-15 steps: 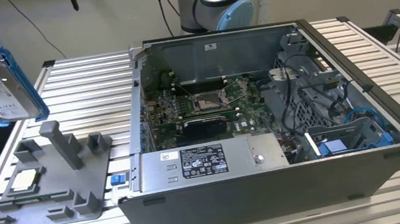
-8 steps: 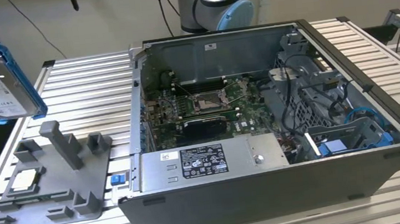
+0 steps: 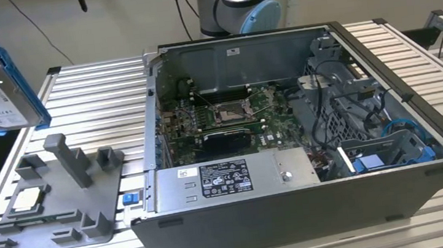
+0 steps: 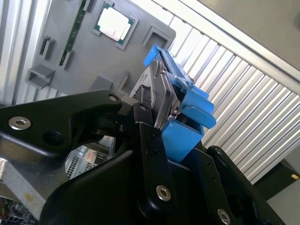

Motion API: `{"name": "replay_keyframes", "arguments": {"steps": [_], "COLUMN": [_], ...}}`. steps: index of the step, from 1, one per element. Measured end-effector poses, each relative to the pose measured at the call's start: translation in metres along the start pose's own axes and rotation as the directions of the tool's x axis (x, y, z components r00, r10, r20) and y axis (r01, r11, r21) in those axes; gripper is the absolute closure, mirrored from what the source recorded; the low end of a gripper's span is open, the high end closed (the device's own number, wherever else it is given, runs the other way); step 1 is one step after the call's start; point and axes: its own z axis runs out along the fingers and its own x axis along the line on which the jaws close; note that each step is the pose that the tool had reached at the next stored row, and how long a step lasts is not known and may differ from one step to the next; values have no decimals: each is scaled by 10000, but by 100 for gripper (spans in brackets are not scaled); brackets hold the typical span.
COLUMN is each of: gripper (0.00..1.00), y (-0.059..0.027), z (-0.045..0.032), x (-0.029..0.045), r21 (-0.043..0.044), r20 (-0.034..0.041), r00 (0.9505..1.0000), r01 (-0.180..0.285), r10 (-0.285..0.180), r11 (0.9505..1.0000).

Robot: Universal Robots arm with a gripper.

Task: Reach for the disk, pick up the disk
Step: 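Pick up the disk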

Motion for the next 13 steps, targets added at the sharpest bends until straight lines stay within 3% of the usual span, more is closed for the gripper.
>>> {"name": "replay_keyframes", "arguments": {"steps": [13], "gripper": [100], "y": [-1], "z": [-79], "x": [-2], "r21": [1], "r20": [0], "r00": [10000], "r01": [0], "r10": [0], "r11": [10000]}}
